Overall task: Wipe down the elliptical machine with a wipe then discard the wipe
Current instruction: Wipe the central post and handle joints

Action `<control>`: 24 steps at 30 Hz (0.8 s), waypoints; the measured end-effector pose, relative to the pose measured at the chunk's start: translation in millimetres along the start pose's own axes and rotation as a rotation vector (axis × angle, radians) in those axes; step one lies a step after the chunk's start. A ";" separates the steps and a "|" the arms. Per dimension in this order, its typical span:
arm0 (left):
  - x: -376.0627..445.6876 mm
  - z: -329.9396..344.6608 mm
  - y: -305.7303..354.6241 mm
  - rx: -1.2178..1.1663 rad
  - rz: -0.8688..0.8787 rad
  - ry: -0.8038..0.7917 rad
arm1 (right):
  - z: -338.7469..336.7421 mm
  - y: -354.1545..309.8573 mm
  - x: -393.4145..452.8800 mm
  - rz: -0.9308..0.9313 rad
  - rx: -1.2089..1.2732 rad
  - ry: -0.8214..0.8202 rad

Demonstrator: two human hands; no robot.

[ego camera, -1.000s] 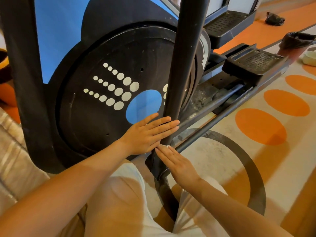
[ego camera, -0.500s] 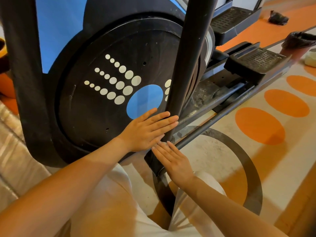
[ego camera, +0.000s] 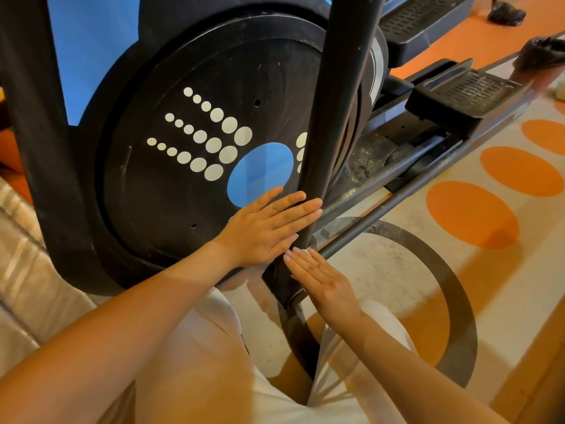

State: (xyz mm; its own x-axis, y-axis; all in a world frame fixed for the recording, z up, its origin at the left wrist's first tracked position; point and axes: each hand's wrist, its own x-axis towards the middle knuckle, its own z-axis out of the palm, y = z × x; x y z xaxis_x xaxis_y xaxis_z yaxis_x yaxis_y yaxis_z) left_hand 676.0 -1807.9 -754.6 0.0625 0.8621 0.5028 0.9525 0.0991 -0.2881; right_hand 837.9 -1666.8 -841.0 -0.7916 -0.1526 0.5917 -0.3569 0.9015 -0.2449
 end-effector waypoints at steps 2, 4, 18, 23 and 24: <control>-0.1 -0.1 0.2 -0.010 -0.004 -0.005 | -3.6 4.9 -1.3 -0.010 0.037 -0.017; -0.1 -0.5 0.3 -0.016 -0.009 -0.011 | -6.2 11.0 -2.2 -0.018 0.069 -0.038; -0.4 4.7 6.4 -0.047 -0.049 0.003 | -17.2 17.8 9.1 -0.024 0.218 -0.129; 0.4 1.9 5.4 -0.037 -0.044 -0.002 | -37.7 36.6 6.9 -0.017 0.237 -0.173; 0.5 2.5 5.7 -0.036 -0.049 0.002 | -38.8 39.0 4.5 0.018 0.238 -0.182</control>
State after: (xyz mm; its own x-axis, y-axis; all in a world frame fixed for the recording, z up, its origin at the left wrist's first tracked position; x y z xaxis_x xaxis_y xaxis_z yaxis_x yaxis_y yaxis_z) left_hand 680.7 -1805.7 -758.1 0.0162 0.8558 0.5171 0.9645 0.1229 -0.2337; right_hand 839.7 -1616.6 -818.1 -0.8671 -0.2269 0.4434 -0.4311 0.7878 -0.4399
